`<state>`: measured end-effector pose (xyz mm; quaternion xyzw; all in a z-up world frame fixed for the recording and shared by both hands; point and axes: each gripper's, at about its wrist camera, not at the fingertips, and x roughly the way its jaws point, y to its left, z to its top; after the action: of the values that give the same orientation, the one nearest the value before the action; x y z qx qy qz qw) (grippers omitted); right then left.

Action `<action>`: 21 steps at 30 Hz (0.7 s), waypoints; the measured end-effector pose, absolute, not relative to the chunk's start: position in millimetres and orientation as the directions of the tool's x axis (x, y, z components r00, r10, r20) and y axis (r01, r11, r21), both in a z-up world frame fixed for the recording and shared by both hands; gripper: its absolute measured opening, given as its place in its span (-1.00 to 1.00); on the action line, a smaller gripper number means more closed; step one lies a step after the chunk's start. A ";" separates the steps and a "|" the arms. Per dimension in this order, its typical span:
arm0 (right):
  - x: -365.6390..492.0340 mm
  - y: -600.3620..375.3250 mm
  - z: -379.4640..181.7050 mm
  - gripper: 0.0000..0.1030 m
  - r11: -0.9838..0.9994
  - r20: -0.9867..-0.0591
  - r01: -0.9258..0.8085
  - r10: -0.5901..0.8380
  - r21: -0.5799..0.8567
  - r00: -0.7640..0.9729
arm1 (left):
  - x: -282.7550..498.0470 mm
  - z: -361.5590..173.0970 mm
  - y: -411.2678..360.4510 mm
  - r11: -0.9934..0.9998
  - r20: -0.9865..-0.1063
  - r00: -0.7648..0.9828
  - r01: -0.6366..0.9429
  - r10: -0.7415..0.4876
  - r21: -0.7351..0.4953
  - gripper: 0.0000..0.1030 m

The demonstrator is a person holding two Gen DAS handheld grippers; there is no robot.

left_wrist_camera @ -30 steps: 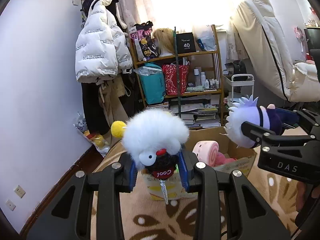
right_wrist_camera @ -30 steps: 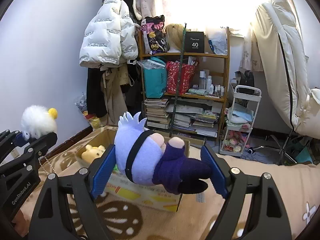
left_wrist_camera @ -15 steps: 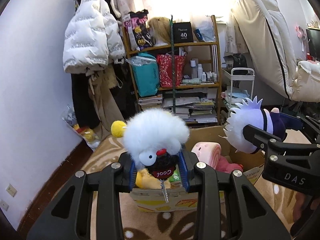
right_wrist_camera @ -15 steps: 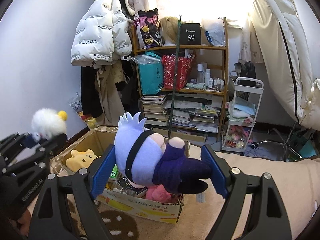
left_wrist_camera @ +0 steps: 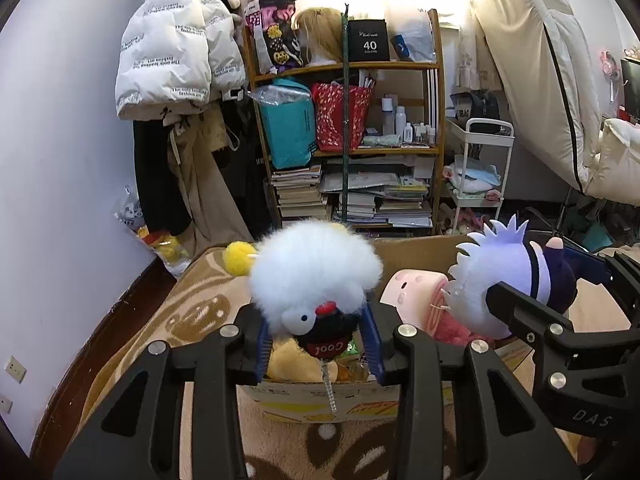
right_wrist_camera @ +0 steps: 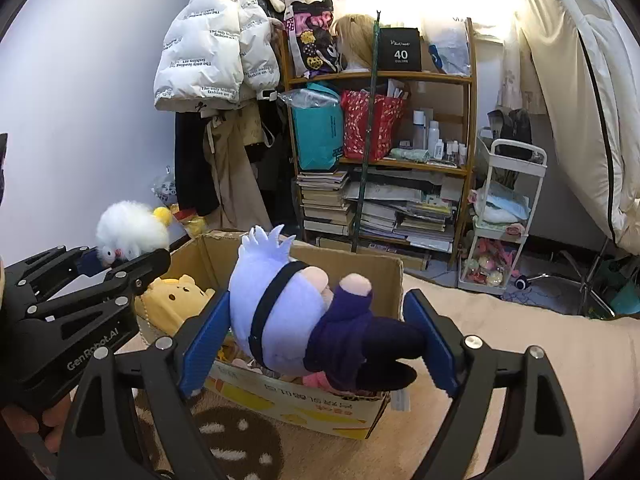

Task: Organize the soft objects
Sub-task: 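Open the left tool over the box dropping the bird while the right tool drops the doll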

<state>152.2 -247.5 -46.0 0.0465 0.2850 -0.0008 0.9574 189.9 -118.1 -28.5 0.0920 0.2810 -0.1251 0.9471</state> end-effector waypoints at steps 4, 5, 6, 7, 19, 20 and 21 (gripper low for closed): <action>153.1 -245.8 -48.1 0.81 0.997 -0.551 0.009 0.034 0.076 0.834 | 191.4 -27.7 -113.1 0.958 -0.544 0.819 0.272 -0.183 0.087 0.04; 153.1 -245.3 -48.5 0.82 0.997 -0.550 0.006 0.036 0.073 0.834 | 191.3 -26.9 -112.1 0.960 -0.538 0.824 0.265 -0.177 0.090 0.11; 153.4 -244.9 -49.2 0.83 0.997 -0.552 0.002 0.039 0.073 0.833 | 190.9 -26.3 -111.4 0.961 -0.536 0.826 0.262 -0.174 0.092 0.14; 153.8 -244.5 -50.3 0.83 0.997 -0.555 0.001 0.038 0.071 0.831 | 191.4 -26.2 -110.2 0.961 -0.537 0.827 0.258 -0.169 0.094 0.22; 153.7 -243.6 -54.2 0.91 0.996 -0.577 -0.011 0.063 0.094 0.814 | 180.8 -20.3 -95.5 0.970 -0.537 0.837 0.204 -0.103 0.131 0.69; 152.4 -242.9 -53.3 0.96 0.996 -0.575 -0.008 0.058 0.089 0.816 | 177.2 -17.7 -93.0 0.970 -0.536 0.838 0.201 -0.098 0.137 0.70; 150.3 -242.0 -51.5 0.97 0.996 -0.570 -0.006 0.054 0.085 0.820 | 174.5 -15.5 -91.5 0.970 -0.534 0.840 0.200 -0.096 0.140 0.72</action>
<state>150.3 -242.0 -51.5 0.0396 0.2996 0.0156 0.9531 174.5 -91.5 -15.5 0.0956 0.2720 -0.0773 0.9544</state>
